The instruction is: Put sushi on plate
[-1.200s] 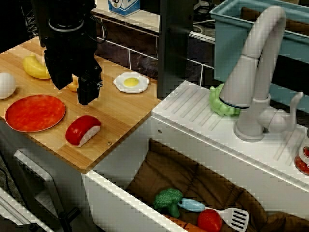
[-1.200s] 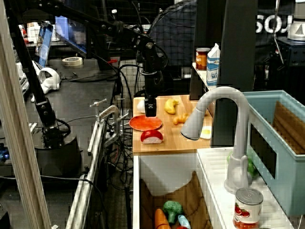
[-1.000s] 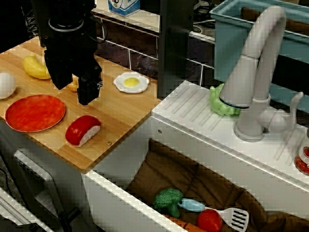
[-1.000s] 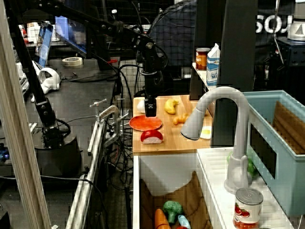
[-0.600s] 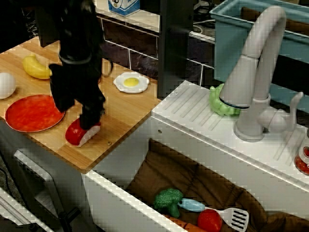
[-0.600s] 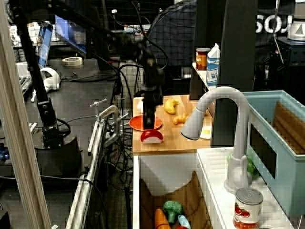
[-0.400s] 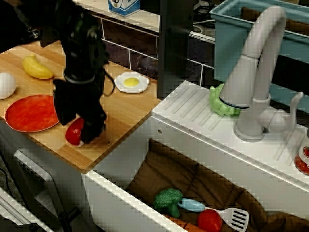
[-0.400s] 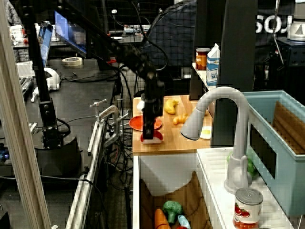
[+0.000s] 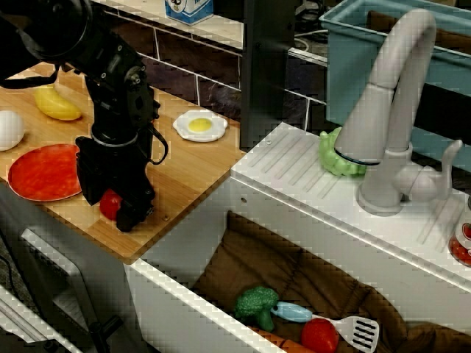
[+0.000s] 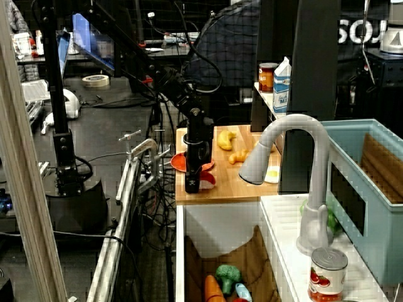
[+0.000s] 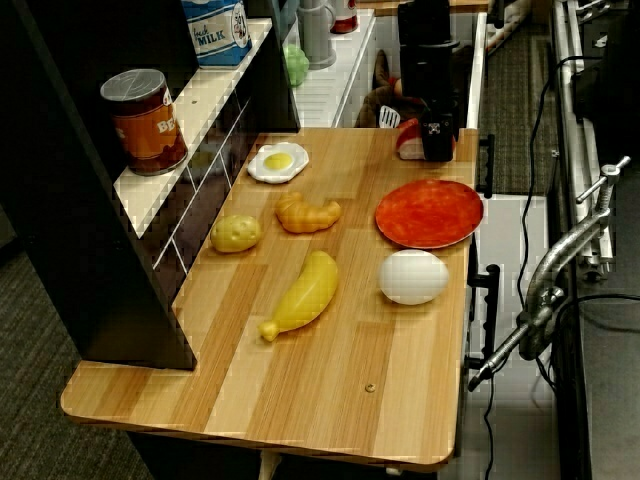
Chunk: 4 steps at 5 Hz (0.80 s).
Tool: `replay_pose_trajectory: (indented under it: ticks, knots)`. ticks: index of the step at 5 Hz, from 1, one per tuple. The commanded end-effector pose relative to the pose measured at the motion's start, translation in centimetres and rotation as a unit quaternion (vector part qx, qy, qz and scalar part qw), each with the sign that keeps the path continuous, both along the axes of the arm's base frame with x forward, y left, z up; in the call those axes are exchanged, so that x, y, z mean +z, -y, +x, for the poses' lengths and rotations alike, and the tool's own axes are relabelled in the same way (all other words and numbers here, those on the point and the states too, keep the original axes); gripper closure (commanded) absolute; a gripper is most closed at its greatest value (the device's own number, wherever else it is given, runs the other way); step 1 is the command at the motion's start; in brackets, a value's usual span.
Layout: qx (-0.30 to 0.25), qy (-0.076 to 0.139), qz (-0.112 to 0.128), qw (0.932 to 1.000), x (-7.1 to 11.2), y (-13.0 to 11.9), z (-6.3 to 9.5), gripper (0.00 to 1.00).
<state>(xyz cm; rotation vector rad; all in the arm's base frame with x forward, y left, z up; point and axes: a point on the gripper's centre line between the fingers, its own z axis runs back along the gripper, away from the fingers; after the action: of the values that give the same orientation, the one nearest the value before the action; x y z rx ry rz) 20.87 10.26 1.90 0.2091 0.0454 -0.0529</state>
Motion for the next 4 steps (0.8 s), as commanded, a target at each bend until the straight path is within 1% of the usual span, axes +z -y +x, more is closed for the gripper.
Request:
replay_pose_trajectory:
  ticks: [1,2,3,4]
  knots:
    - [0.016,0.001,-0.003,0.9999,0.5,-0.6,0.6,1.00]
    - [0.027,-0.003,-0.014,0.9995,1.4,-0.7,1.4,1.00]
    - [0.032,-0.005,-0.041,0.9986,4.8,-0.4,2.3,1.00]
    - [0.026,0.007,-0.088,0.9958,9.8,-0.4,2.5,1.00]
